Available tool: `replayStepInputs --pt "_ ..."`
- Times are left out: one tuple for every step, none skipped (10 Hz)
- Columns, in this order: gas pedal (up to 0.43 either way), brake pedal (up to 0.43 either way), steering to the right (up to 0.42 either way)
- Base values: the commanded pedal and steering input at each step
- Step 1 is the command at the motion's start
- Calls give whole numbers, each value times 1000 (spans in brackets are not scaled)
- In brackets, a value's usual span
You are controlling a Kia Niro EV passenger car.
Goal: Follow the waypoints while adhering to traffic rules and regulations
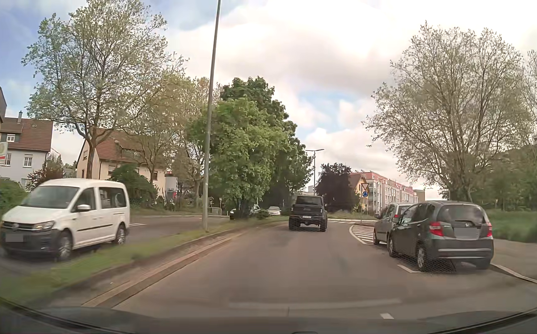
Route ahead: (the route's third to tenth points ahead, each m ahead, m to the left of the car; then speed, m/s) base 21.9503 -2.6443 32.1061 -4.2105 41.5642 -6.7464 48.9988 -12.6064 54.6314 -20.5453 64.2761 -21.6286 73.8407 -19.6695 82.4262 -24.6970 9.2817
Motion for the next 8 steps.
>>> replayStepInputs --pt "118 0 27" --pt "118 0 30" --pt "118 0 34" --pt "118 0 34" --pt "110 0 34" --pt "110 0 32" --pt "110 0 31" --pt "110 0 35"
